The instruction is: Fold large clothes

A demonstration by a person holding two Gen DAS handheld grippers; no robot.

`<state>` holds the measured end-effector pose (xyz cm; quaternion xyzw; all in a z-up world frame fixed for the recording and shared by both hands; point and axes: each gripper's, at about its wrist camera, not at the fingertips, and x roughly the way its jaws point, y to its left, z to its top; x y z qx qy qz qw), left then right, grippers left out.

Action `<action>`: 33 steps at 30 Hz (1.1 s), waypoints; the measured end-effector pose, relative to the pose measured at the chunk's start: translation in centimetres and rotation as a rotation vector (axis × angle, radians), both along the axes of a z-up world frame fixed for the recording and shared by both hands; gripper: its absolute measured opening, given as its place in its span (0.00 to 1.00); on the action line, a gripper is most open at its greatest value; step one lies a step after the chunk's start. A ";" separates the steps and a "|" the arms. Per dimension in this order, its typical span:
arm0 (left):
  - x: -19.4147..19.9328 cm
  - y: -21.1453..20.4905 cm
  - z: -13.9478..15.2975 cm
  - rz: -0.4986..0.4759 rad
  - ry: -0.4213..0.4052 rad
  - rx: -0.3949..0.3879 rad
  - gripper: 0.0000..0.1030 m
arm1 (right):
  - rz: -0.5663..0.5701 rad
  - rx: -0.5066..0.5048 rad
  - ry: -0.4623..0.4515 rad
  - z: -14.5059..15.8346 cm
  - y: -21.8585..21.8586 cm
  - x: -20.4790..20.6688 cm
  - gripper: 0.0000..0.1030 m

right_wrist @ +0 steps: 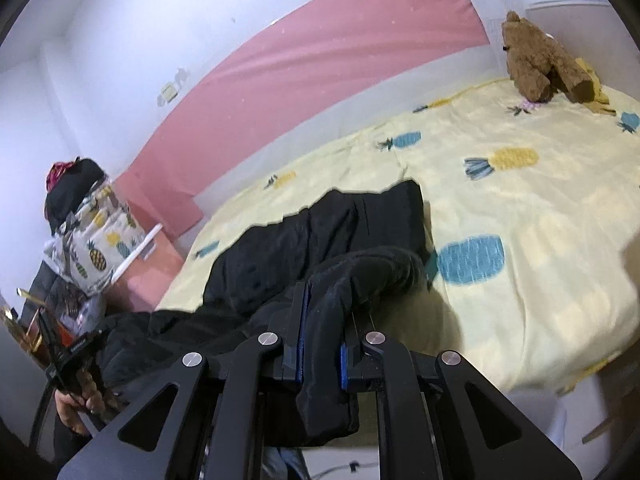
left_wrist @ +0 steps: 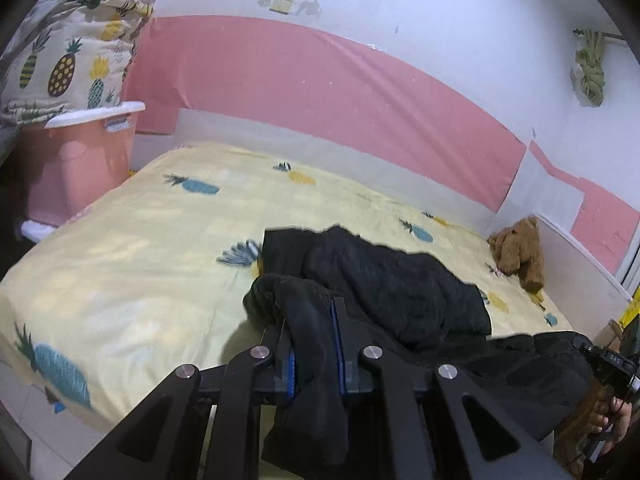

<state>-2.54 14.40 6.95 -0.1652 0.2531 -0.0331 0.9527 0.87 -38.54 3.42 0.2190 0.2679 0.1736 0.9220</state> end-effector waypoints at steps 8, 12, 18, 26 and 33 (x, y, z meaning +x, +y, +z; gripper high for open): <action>9.9 0.2 2.9 0.007 -0.029 0.020 0.14 | -0.046 -0.025 -0.031 3.4 1.0 8.9 0.11; 16.6 0.1 2.7 0.027 0.007 0.034 0.14 | -0.076 -0.075 0.016 3.8 2.0 15.3 0.12; 26.7 0.1 -1.2 0.056 0.137 0.033 0.14 | -0.101 -0.136 0.157 1.0 3.3 24.6 0.12; 33.5 0.3 -10.2 0.055 0.274 0.021 0.17 | -0.091 -0.166 0.325 -6.3 4.6 32.0 0.14; 33.9 0.6 -10.7 0.034 0.237 0.001 0.20 | -0.052 -0.063 0.311 -6.8 3.4 32.1 0.21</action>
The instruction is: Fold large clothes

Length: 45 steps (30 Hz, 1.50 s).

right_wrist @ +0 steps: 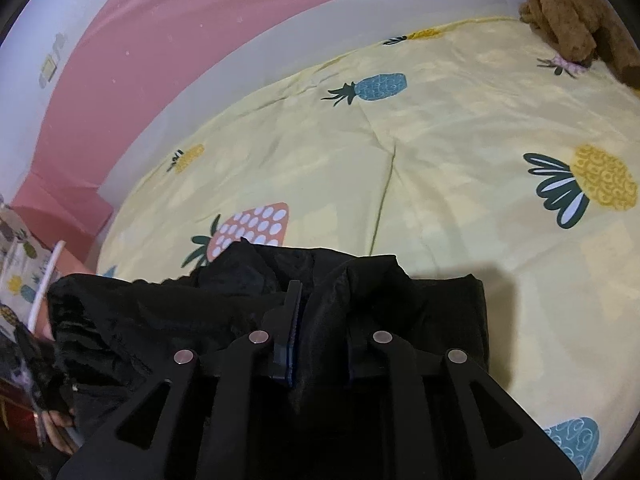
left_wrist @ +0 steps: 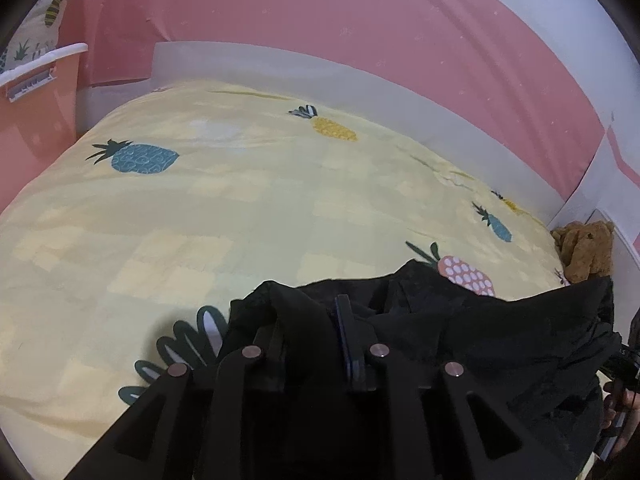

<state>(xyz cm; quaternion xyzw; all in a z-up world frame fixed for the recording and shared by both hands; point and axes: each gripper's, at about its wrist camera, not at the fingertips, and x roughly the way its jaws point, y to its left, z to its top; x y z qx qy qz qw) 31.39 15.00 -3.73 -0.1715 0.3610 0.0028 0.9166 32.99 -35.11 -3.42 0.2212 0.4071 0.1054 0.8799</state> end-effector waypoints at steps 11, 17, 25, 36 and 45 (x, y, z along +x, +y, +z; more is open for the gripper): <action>-1.1 1.5 4.4 0.069 -0.165 -0.123 0.82 | -0.031 0.070 -0.239 6.5 -0.9 -3.5 0.68; -3.5 0.5 6.1 0.026 -0.189 -0.111 0.82 | 0.103 -0.131 -0.235 5.7 4.3 -5.1 0.68; -0.4 -6.7 1.0 -0.172 -0.033 0.023 0.82 | 0.168 -0.343 -0.091 -0.2 8.2 -1.7 0.68; 1.6 -9.1 4.8 -0.243 -0.004 -0.005 0.81 | 0.162 -0.361 -0.030 1.8 8.2 0.4 0.68; 10.6 -14.1 -0.5 -0.267 0.181 0.178 0.81 | 0.169 -0.409 0.162 -2.5 8.6 7.3 0.68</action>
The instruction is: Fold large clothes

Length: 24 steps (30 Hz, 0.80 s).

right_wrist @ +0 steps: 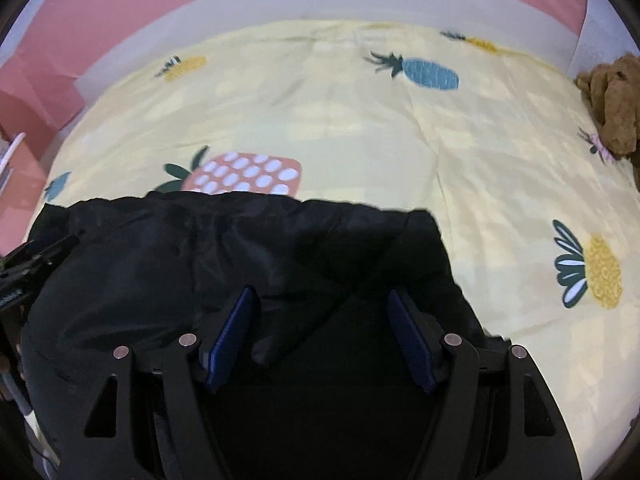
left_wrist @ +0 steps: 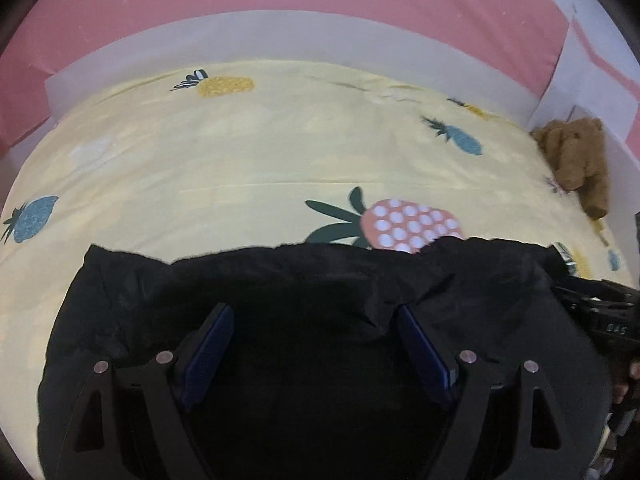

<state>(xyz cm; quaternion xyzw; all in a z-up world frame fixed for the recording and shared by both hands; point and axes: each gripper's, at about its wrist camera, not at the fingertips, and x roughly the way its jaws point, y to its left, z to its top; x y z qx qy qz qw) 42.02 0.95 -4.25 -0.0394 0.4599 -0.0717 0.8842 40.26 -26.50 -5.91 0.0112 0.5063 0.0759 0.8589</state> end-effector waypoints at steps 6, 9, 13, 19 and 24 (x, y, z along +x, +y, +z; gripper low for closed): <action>0.7 0.2 -2.2 0.020 -0.025 -0.010 0.81 | -0.035 0.017 -0.001 -2.7 -0.5 1.5 0.68; 0.3 -0.2 -2.7 0.029 -0.038 0.021 0.82 | -0.052 0.015 -0.016 -3.2 -0.4 1.8 0.68; 0.4 -0.1 -1.5 0.025 -0.018 0.043 0.78 | -0.074 0.042 -0.044 -1.8 -1.1 1.1 0.68; -2.7 5.3 3.7 0.033 -0.139 -0.006 0.71 | -0.077 0.074 -0.185 3.2 -3.2 -3.0 0.68; -1.4 9.4 0.0 0.106 -0.060 0.048 0.71 | -0.124 0.023 -0.100 -0.9 -4.5 -1.6 0.68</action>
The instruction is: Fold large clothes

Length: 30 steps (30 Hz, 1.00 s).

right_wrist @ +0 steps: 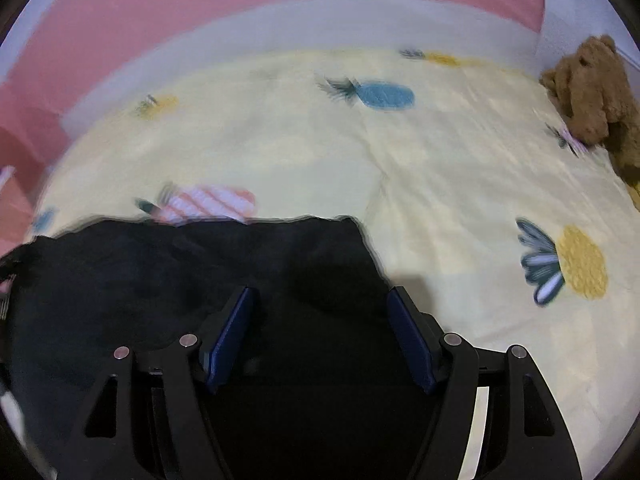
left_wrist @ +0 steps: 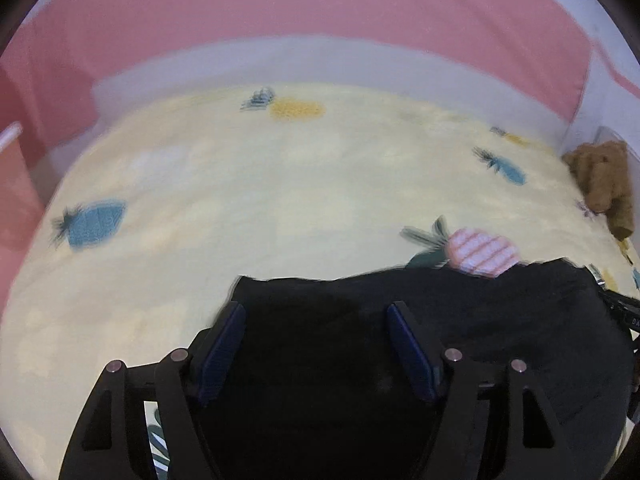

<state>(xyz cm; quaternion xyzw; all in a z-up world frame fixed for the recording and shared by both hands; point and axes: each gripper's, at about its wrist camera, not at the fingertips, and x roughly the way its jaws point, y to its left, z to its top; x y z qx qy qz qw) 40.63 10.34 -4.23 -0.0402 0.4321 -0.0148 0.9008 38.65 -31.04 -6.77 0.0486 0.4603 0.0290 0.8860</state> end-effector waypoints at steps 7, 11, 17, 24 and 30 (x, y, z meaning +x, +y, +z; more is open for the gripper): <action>1.2 0.5 -3.5 0.017 -0.008 -0.051 0.72 | -0.014 -0.023 0.021 -2.3 0.5 1.4 0.68; 1.6 0.5 -4.4 0.026 -0.014 -0.067 0.72 | -0.024 0.013 0.022 -3.2 0.0 1.6 0.68; 1.8 0.4 -3.4 0.032 0.006 -0.047 0.71 | -0.050 0.011 0.023 -2.2 -0.2 1.4 0.68; -1.8 -1.1 4.8 -0.025 -0.123 -0.082 0.69 | 0.022 0.033 -0.143 6.6 2.3 -2.4 0.67; -0.9 -8.5 4.4 -0.187 -0.073 -0.095 0.68 | 0.123 0.007 -0.080 5.0 7.4 -1.5 0.67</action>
